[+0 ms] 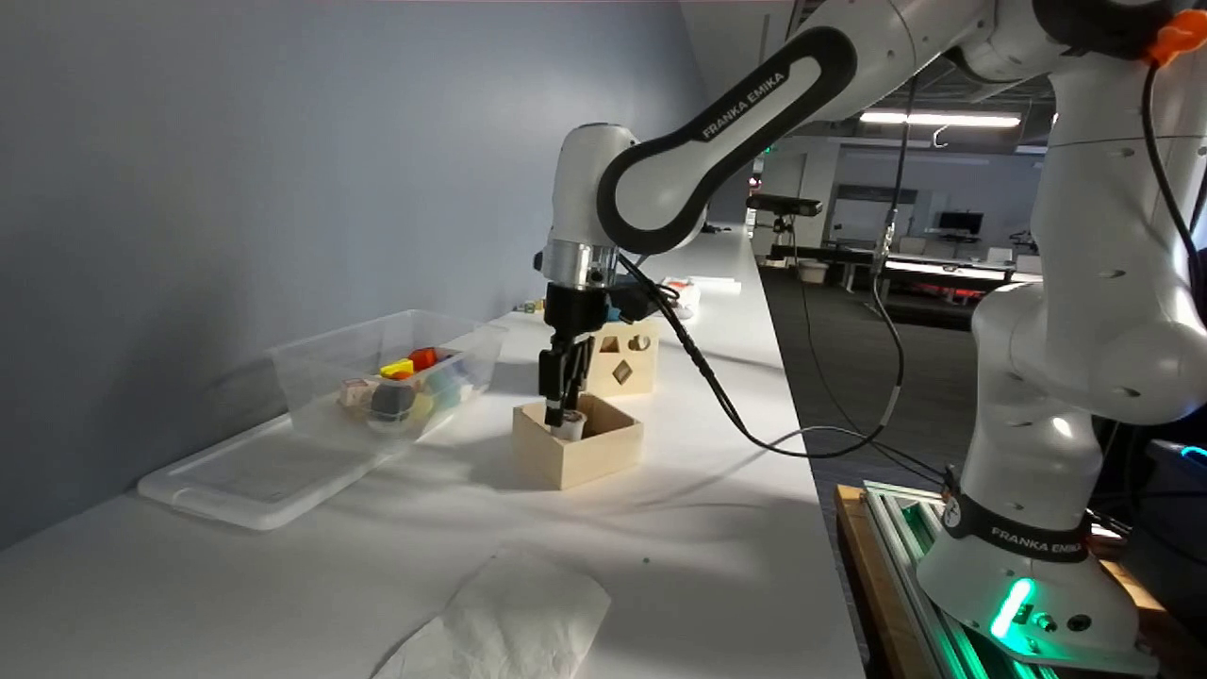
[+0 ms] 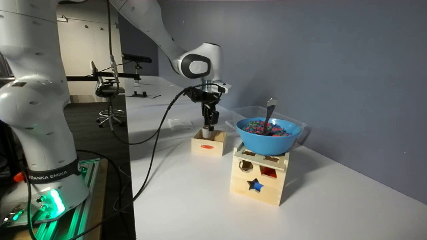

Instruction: Remove the white container from the lunchbox and put it in the wooden box

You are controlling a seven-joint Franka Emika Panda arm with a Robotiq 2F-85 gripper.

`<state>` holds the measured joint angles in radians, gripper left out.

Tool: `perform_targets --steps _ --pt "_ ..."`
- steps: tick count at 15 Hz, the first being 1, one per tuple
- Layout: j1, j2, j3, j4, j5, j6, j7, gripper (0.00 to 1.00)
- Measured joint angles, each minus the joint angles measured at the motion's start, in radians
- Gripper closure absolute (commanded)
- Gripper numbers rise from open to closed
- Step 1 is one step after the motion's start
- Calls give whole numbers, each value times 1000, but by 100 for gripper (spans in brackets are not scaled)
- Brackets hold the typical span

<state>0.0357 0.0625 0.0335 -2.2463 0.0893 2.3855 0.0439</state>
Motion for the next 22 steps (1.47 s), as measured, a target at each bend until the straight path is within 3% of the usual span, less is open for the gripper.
perform_targets --steps 10,11,13,15,22 --pt "4 27 2 0 1 2 0 71" --pt "4 27 2 0 2 2 0 21" --pt "4 27 2 0 7 2 -1 16" --pt "3 27 2 0 12 2 -1 2" --pt "-4 22 1 -1 42 10 -20 0"
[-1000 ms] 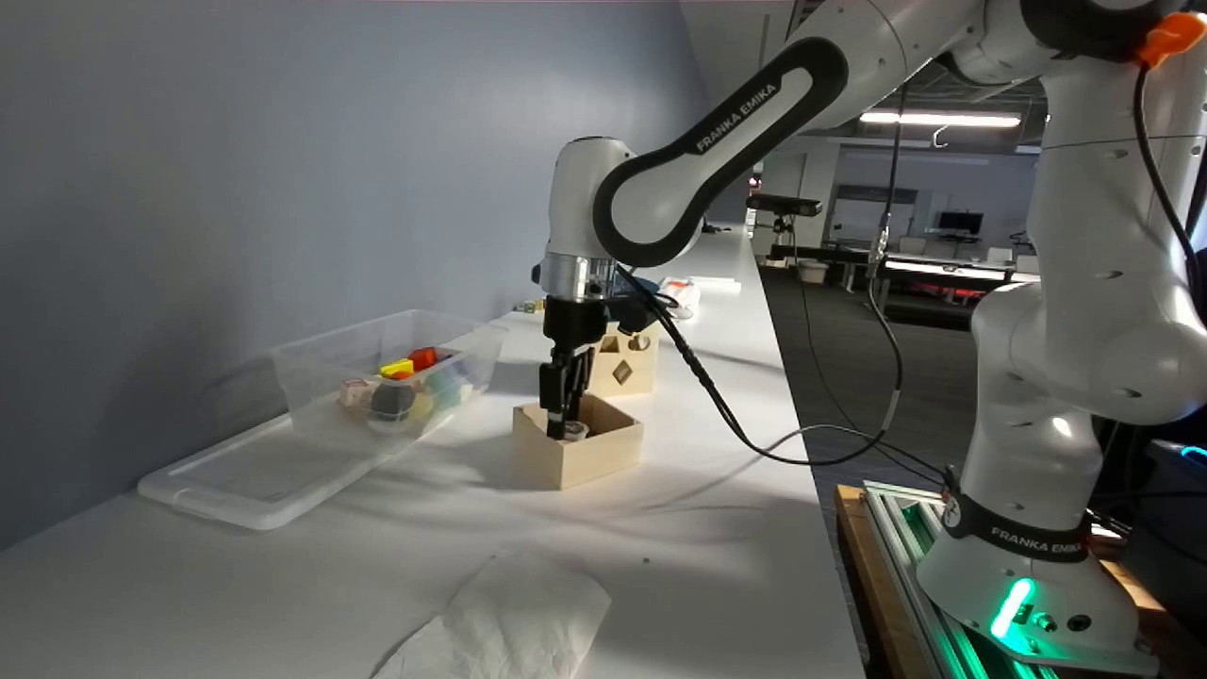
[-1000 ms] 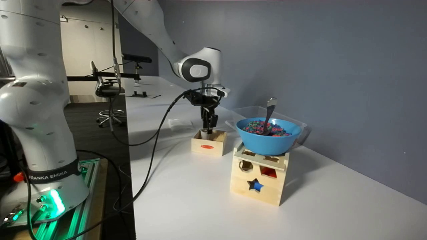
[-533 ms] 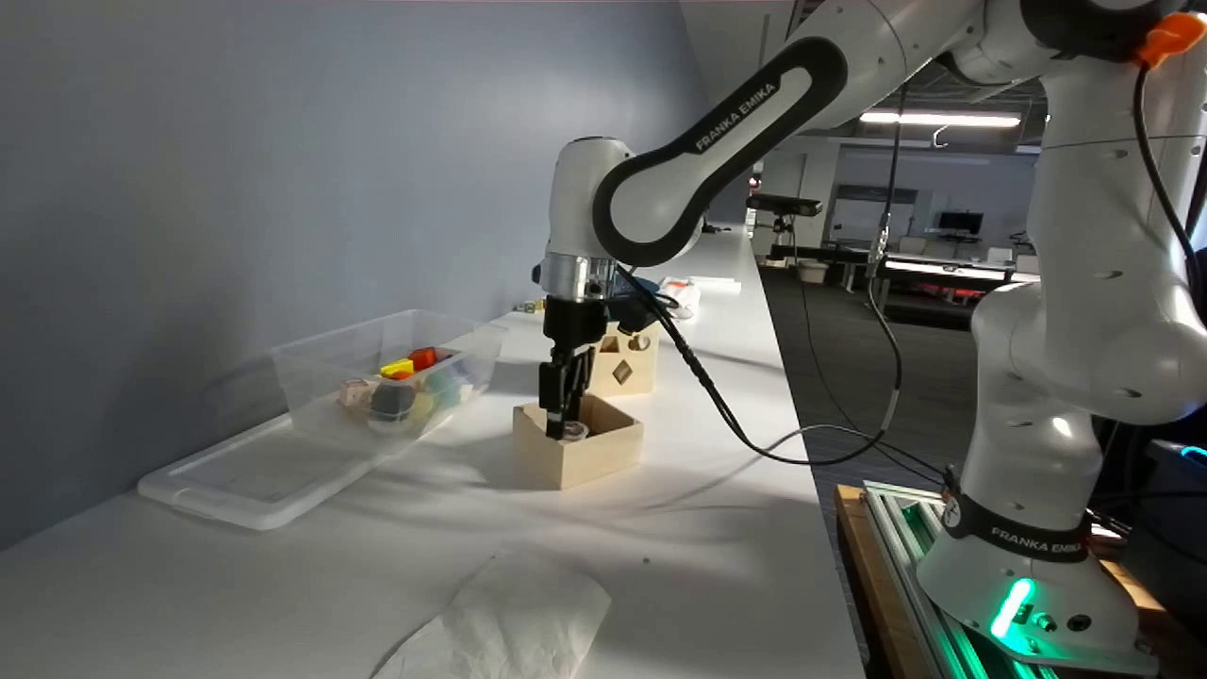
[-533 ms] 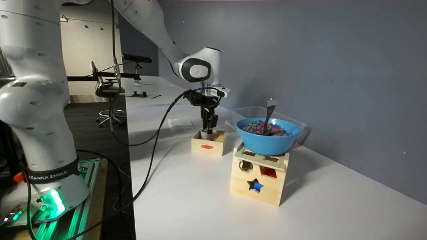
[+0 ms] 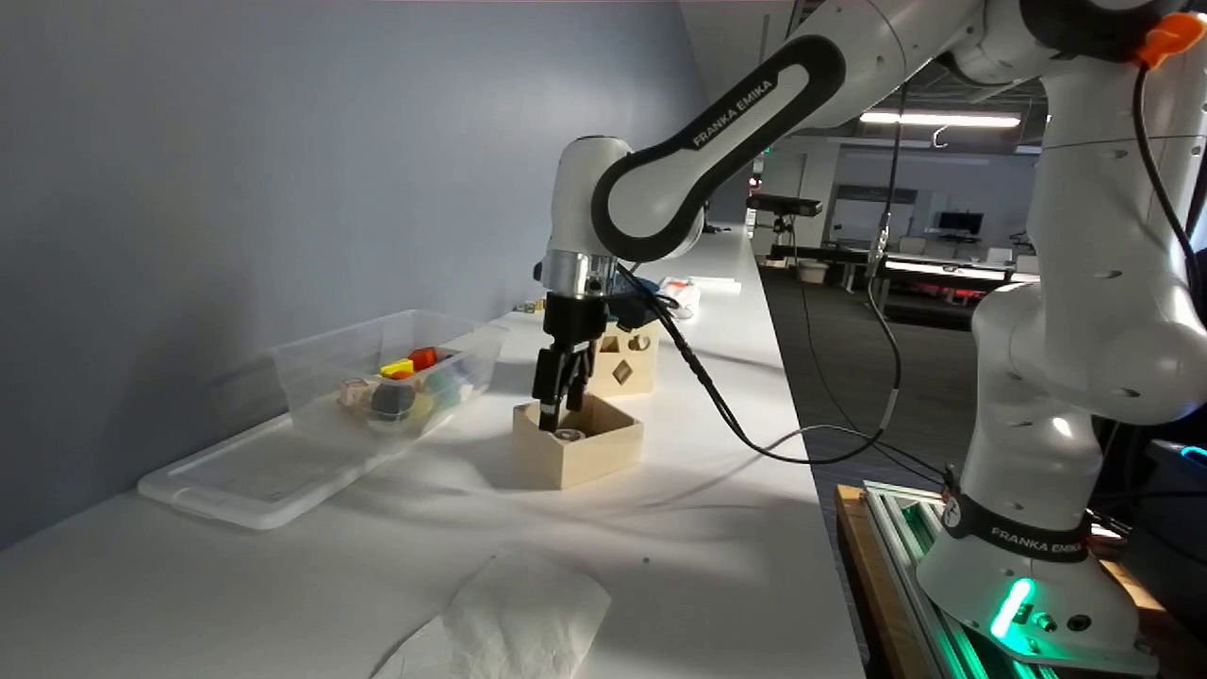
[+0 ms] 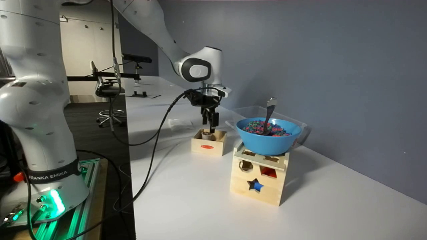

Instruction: Remove the white container from the lunchbox and put it in the wooden box

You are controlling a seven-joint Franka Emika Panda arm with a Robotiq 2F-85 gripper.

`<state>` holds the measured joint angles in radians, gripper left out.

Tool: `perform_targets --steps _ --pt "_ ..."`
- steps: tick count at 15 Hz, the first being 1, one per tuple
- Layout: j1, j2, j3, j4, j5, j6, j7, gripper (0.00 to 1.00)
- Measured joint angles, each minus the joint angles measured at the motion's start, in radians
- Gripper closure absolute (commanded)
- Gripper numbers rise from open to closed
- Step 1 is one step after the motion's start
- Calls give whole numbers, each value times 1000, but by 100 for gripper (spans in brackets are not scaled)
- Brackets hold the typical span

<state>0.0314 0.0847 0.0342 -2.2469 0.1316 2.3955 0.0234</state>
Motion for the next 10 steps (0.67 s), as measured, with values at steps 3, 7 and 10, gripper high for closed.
perform_targets --steps 3,7,10 --pt "-13 -46 -14 -2 0 14 -40 0" --pt "-37 -146 -45 13 -86 22 -51 0" --pt "-57 -136 -48 102 -264 18 9 0"
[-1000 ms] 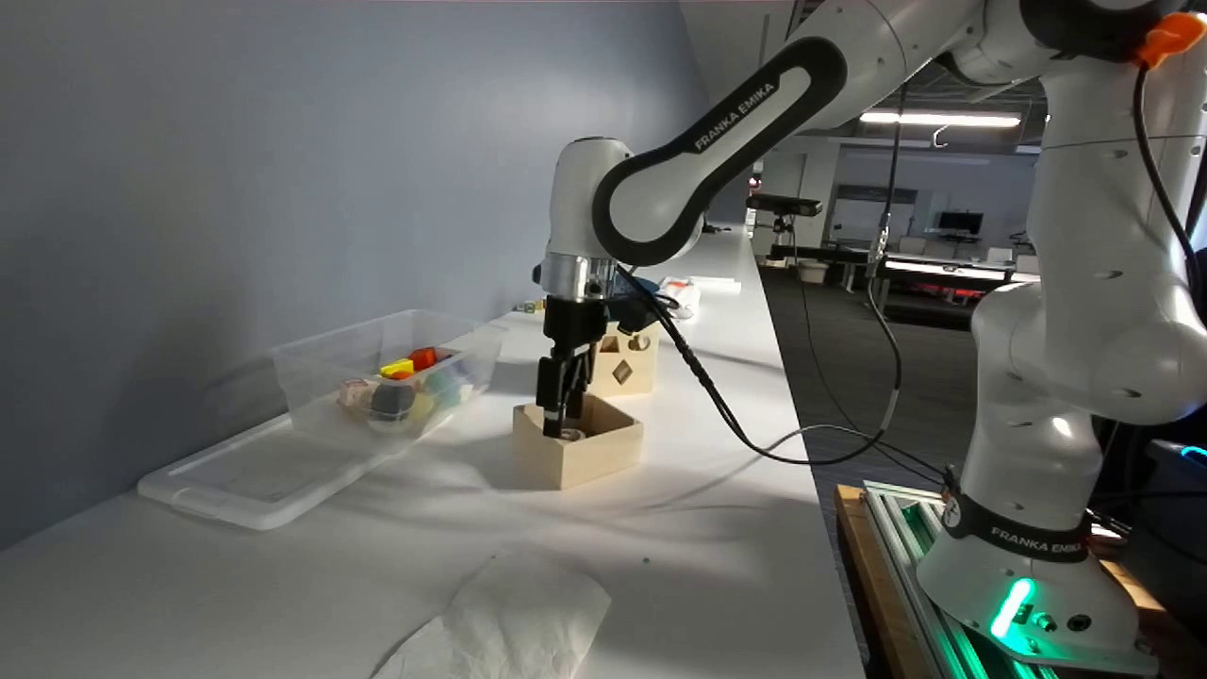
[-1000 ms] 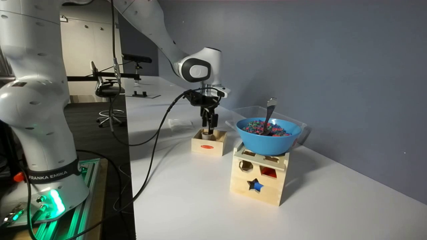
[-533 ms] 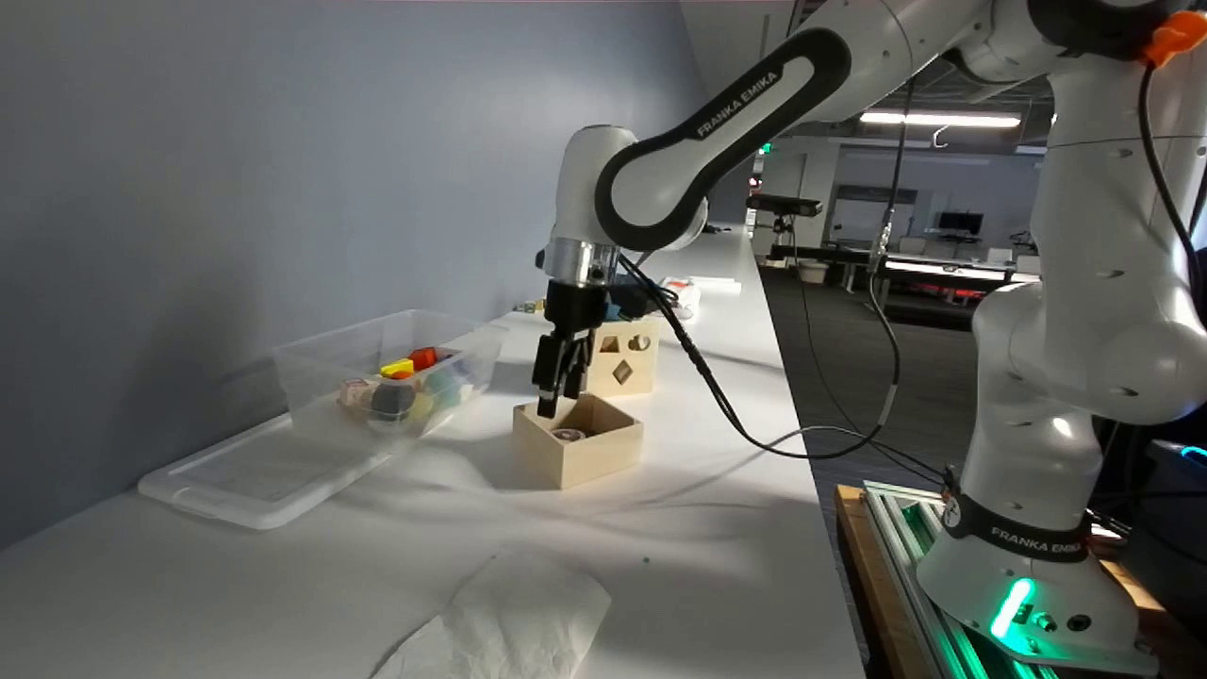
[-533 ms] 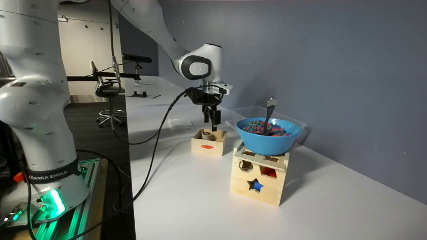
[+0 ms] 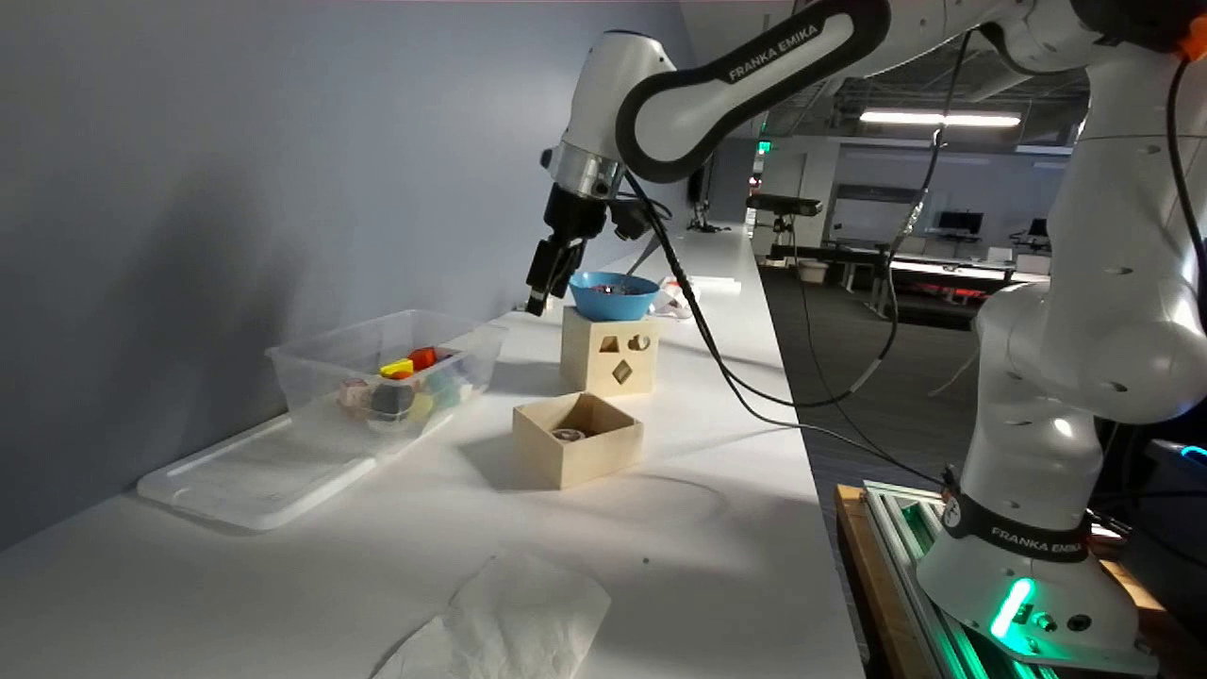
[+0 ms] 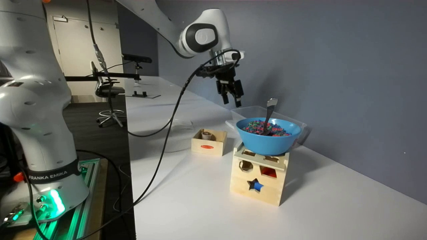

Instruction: Remove the white container from the lunchbox and put it in the wooden box

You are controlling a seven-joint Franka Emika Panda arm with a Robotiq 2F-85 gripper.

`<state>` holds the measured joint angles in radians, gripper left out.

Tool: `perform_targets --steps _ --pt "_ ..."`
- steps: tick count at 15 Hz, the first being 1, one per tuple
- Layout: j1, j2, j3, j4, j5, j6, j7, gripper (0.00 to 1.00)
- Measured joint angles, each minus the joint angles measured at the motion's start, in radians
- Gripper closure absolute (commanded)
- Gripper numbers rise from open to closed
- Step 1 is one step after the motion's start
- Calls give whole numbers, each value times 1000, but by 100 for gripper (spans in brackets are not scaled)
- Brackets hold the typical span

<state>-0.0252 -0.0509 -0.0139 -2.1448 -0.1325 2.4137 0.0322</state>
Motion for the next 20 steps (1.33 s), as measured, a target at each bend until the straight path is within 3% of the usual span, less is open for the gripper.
perform_targets --steps 3,7,16,20 --pt "-12 85 -4 149 -147 -55 42 0" --pt "-5 229 -4 342 -161 -166 28 0" --pt "4 299 -4 401 -150 -138 41 0" --pt "17 407 -4 513 -152 -115 35 0"
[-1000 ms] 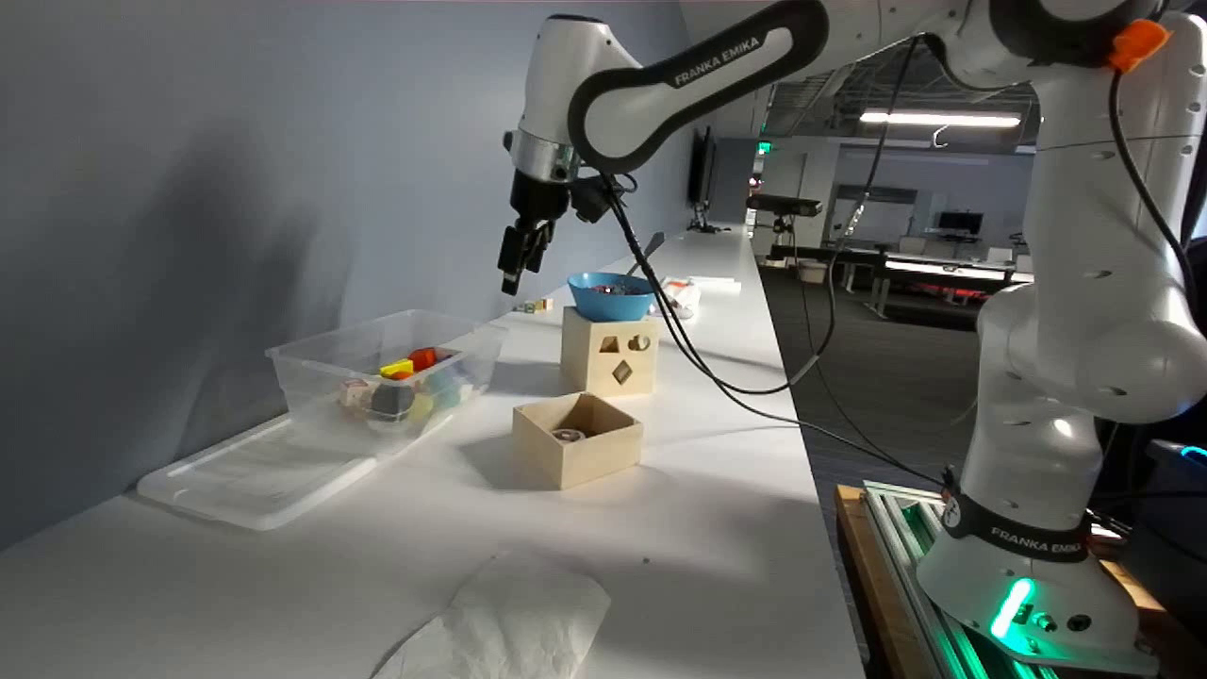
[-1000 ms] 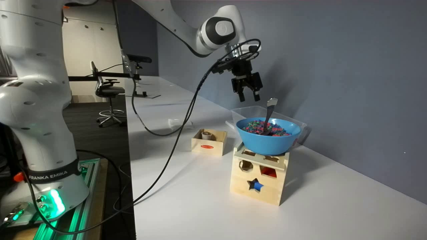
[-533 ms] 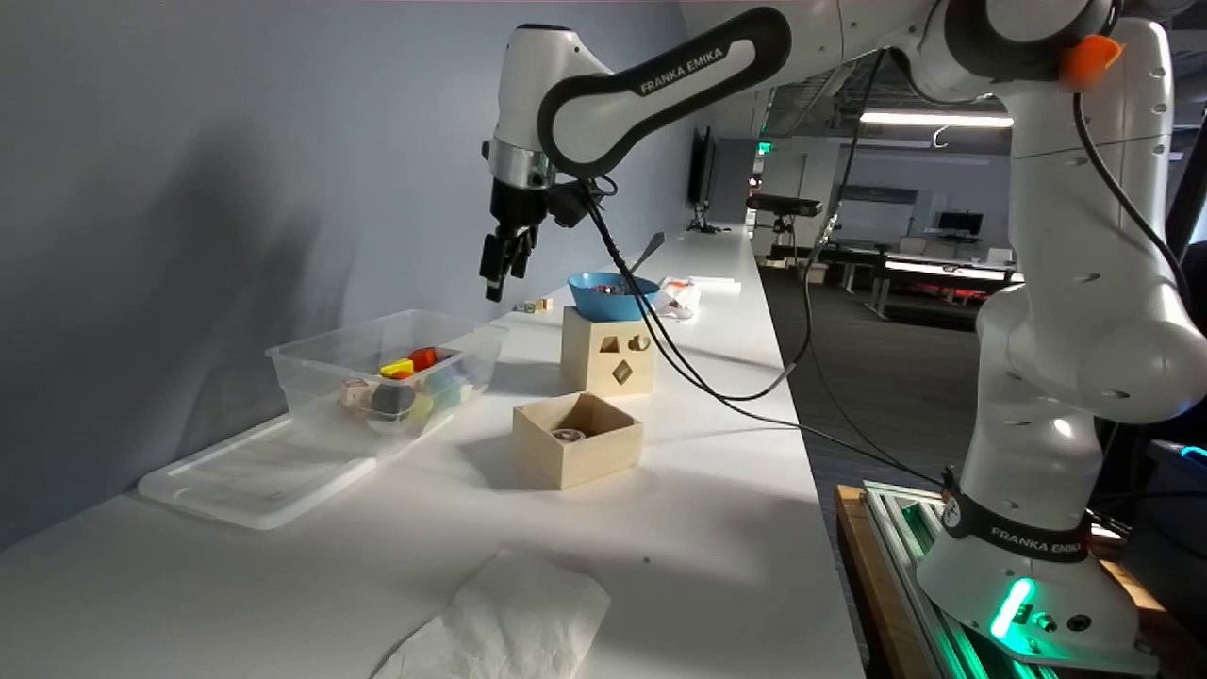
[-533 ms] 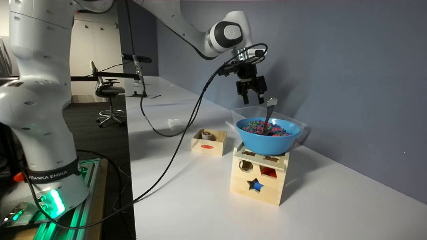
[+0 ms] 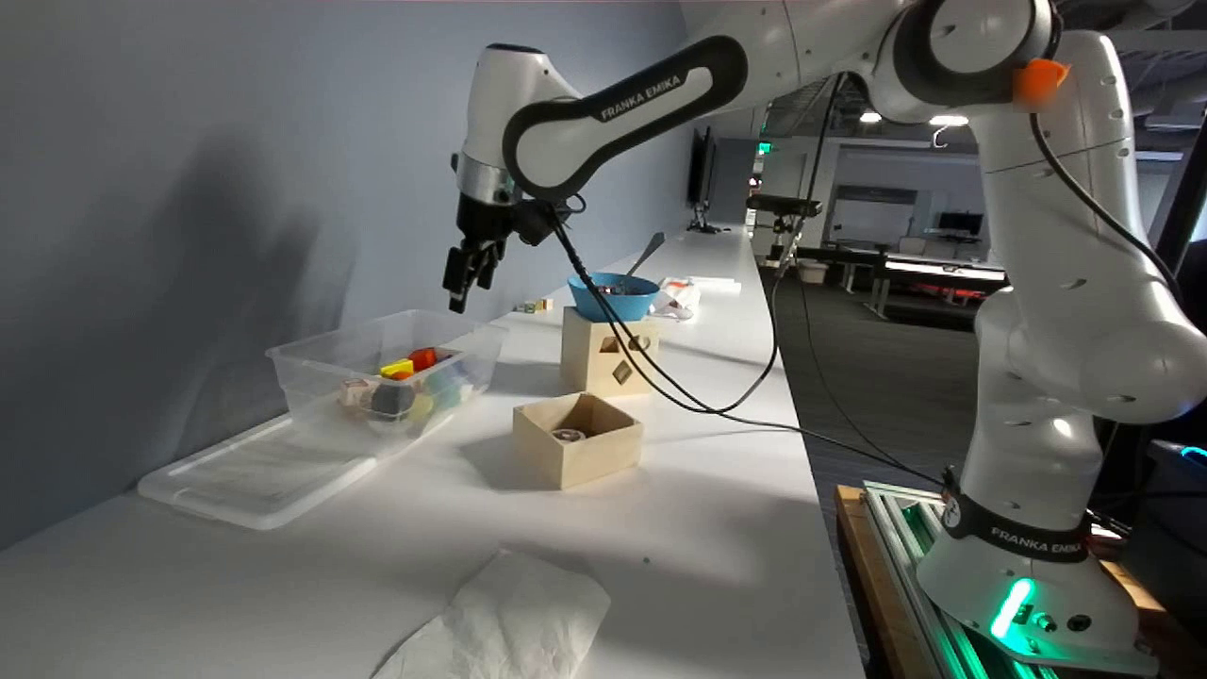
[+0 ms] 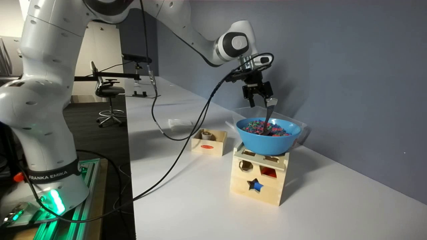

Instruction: Remove the white container from the lunchbox and put it in the wooden box

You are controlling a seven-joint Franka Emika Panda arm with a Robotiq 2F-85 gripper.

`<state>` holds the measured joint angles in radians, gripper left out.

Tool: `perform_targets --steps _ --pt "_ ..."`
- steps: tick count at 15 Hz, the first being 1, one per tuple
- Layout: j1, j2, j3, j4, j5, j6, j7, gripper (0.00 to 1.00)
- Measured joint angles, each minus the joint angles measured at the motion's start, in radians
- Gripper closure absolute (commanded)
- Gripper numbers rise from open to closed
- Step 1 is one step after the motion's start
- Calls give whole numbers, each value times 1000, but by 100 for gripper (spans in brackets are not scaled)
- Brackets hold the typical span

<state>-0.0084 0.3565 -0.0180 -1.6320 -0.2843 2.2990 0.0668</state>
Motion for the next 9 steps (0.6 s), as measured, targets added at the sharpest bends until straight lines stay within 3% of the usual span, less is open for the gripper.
perform_targets --steps 4,9 --pt "30 136 6 152 1 -8 -13 0" --pt "41 158 -3 169 1 -9 -12 0"
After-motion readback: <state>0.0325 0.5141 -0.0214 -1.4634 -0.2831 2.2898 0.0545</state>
